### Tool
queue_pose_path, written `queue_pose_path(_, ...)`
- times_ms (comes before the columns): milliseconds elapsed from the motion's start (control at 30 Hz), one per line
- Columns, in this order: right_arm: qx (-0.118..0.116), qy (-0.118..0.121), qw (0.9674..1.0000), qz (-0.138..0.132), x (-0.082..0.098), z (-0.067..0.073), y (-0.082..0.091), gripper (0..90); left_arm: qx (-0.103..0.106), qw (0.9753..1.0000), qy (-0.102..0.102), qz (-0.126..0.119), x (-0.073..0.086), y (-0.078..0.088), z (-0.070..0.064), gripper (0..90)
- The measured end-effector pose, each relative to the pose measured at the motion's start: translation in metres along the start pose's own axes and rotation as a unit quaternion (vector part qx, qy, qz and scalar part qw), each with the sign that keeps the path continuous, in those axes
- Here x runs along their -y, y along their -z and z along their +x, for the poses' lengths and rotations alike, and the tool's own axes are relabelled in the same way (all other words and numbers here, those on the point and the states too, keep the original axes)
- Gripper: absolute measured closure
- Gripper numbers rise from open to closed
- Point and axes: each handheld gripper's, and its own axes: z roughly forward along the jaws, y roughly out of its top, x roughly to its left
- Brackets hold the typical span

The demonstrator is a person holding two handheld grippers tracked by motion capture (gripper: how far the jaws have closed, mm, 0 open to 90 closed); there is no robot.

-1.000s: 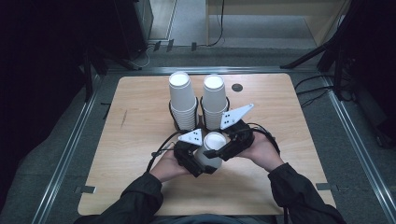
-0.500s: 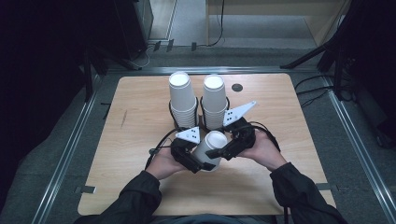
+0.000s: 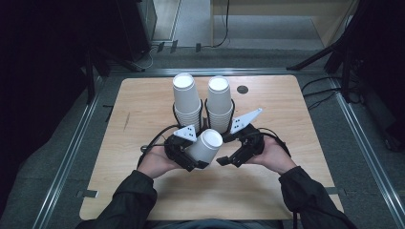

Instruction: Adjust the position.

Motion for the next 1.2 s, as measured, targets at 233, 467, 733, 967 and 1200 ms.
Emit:
queue_pose_path(233,0.004,-0.005,0.9999,0.012,0.006,-0.003,-0.007,14.1,-0.013,0.9986,-0.006,0.05,0.0,0.001,0.006,18.0)
queue_pose_path(467,0.008,0.006,0.9995,0.031,0.012,-0.002,-0.015,14.5,-0.003,0.9954,-0.016,0.094,0.0,-0.011,0.007,17.9)
queue_pose_path(733,0.015,0.02,0.999,0.038,0.014,-0.001,-0.019,14.6,0.028,0.9916,-0.053,0.115,-0.006,-0.022,0.005,18.0)
queue_pose_path(967,-0.003,0.04,0.9987,0.032,0.012,0.002,-0.022,15.4,0.063,0.9885,-0.071,0.118,-0.011,-0.031,-0.002,17.7)
queue_pose_path(1200,-0.017,0.05,0.9977,0.043,0.007,0.007,-0.029,17.2,0.075,0.9857,-0.074,0.132,-0.013,-0.038,-0.006,16.5)
